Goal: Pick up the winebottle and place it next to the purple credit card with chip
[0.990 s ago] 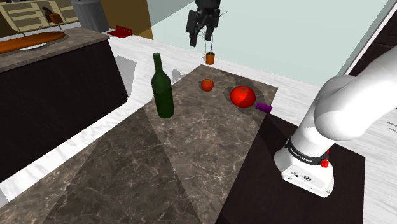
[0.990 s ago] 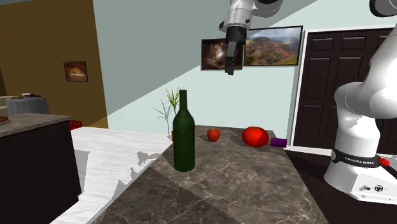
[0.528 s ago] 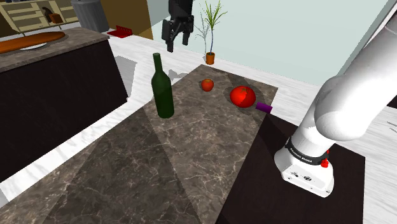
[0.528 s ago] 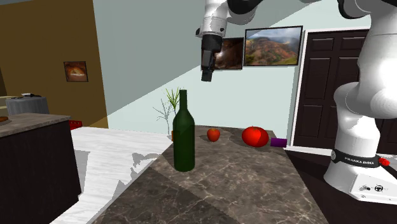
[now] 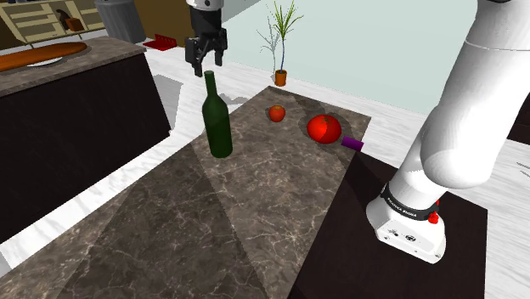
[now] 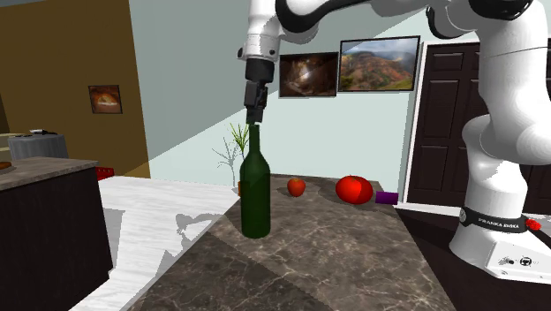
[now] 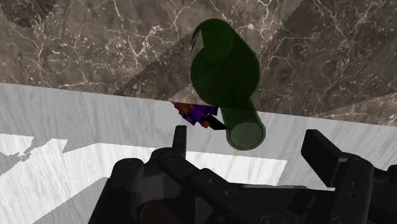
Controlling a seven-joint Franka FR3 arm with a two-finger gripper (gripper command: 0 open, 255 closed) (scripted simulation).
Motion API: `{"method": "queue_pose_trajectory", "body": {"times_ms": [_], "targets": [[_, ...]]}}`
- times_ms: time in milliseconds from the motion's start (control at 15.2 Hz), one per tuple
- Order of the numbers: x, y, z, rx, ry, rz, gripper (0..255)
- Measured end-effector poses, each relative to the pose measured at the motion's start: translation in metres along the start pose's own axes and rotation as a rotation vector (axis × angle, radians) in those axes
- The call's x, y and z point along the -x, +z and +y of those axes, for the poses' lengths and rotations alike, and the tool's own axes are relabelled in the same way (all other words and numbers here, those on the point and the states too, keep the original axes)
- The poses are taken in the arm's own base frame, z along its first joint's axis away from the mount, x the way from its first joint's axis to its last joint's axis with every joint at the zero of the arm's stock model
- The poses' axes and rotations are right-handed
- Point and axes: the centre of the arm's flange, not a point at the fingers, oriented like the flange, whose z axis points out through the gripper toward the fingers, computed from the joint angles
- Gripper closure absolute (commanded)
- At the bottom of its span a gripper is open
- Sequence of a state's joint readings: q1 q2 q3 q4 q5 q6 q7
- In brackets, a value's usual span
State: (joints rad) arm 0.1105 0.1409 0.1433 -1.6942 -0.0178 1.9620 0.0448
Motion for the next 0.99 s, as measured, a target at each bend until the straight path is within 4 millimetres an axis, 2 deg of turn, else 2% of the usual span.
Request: {"method": "queue_pose_trajectory", "body": {"times_ms": [462, 858, 924, 990], "targets": [[-0.002, 0.037, -0.001, 0.001, -0.003, -0.001, 0], [-0.002, 0.040, -0.002, 0.001, -0.003, 0.000, 0], [-0.002, 0.040, -0.002, 0.001, -0.003, 0.000, 255], [-0.002, 0.040, -0.002, 0.001, -0.003, 0.000, 255]]}}
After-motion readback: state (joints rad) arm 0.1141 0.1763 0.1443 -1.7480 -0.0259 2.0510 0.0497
